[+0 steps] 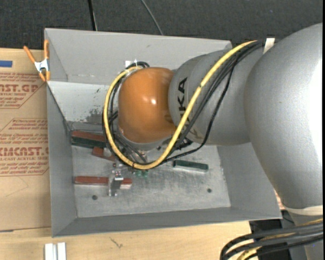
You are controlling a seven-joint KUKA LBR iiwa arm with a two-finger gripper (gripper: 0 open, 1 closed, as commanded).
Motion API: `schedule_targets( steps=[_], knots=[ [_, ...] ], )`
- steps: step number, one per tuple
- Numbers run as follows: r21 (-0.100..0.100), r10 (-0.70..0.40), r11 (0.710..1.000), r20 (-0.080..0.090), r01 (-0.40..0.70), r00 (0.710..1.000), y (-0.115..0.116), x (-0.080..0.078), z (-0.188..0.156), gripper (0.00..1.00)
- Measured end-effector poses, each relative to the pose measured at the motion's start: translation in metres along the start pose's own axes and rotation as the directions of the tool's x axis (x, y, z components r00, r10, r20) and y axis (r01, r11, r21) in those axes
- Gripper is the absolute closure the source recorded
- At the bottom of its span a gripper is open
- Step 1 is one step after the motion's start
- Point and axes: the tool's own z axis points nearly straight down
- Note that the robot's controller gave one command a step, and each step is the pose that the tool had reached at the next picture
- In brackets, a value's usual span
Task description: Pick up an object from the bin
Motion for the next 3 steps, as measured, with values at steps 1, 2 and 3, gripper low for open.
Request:
schedule_targets(
  steps=[1,2,3],
  knots=[
    [-0.002,-0.079,0.997,0.004,0.079,0.997,0.007,-0.026,0.080,1.00],
    [-0.002,-0.078,0.997,0.004,0.078,0.997,0.007,-0.026,0.080,1.00],
    [0.002,-0.021,1.000,-0.005,0.021,1.000,0.022,-0.006,-0.068,1.00]
  ],
)
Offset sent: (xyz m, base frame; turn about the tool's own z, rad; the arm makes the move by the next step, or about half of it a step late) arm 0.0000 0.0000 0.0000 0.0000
